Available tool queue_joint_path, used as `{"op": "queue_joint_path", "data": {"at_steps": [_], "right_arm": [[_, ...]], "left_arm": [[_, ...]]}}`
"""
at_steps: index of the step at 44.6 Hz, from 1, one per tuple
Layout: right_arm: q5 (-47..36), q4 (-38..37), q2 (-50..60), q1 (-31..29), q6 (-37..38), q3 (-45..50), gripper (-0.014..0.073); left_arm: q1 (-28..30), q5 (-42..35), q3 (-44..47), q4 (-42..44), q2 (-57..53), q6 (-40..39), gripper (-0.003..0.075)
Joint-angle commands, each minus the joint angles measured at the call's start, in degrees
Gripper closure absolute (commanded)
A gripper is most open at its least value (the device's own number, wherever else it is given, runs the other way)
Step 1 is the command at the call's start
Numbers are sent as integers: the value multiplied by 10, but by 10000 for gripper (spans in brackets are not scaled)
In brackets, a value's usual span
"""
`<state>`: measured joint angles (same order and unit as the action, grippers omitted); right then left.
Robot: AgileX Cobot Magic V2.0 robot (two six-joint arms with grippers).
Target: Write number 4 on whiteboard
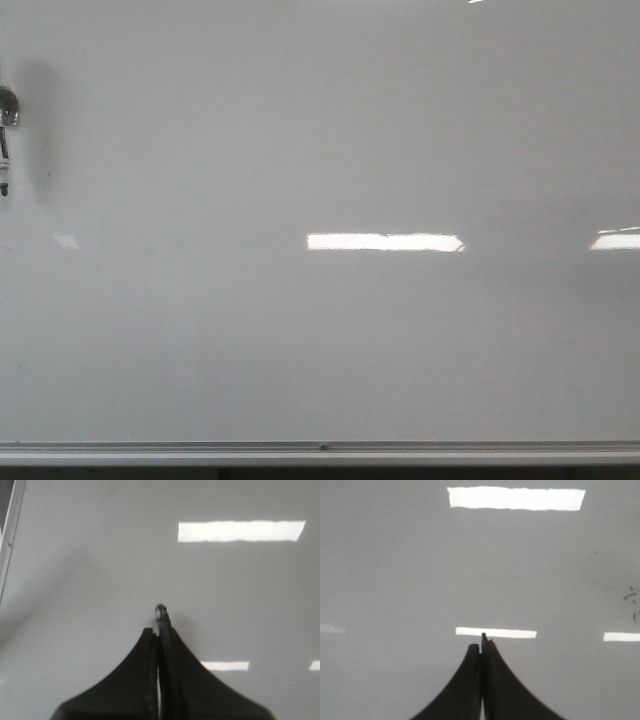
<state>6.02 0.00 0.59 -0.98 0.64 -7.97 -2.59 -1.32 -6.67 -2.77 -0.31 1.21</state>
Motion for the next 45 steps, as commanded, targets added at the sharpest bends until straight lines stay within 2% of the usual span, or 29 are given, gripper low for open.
{"op": "queue_joint_path", "data": {"at_steps": [1,11,20,31,45], "right_arm": [[10,-5,1,-3,-6,-72,712],[88,-5,-67,-3,-6,-208,712],[157,-5,-149,-3,-6,-282,712],[217,-5,-218,-3,-6,-289,712],[234,-5,-268,-3,-6,-289,712]], "left_arm": [[-1,-9,-75,-4,2,-6,741],[-1,99,-209,-2,78,-6,741],[-1,176,-293,-2,169,-6,741],[-1,196,-293,-2,238,-6,741],[-1,200,-290,-3,286,-6,741]]}}
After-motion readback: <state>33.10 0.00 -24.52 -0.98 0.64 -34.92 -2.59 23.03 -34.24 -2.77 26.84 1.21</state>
